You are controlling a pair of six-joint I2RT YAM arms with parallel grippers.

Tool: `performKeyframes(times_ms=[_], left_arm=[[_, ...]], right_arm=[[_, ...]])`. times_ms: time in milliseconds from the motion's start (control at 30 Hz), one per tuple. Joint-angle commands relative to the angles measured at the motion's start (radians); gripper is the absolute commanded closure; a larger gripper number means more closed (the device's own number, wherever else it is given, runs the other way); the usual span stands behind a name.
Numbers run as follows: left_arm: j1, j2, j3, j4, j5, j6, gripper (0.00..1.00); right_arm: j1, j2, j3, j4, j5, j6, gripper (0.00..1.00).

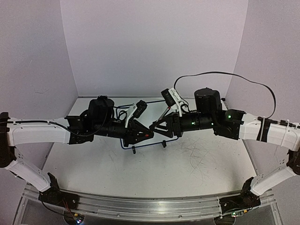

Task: Write a sentence on the whiteboard
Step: Open the pen cap from the whiteboard marker.

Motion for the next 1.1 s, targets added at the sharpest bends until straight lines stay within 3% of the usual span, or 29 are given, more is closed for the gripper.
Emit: performKeyframes(times_ms=[0, 567, 767, 1067], left_arm=[[0.002, 0.002, 0.054, -0.022, -0.008, 0.031, 1.0], [0.002, 0.007, 0.047, -0.037, 0.017, 0.069, 1.0], [0.002, -0.003, 0.036, -0.042, -0.005, 0.088, 1.0], [0.002, -0.039, -0.006, -0.086, -0.092, 0.14, 1.0]], right_arm=[[0.008, 0.015, 0.067, 0.003, -0.03, -0.027, 0.67], [0.007, 0.042, 0.081, -0.012, -0.095, -0.034, 1.0], [0.006, 0.042, 0.076, -0.012, -0.121, -0.045, 1.0], [-0.025, -0.077, 0.007, 0.009, 0.009, -0.035, 1.0]])
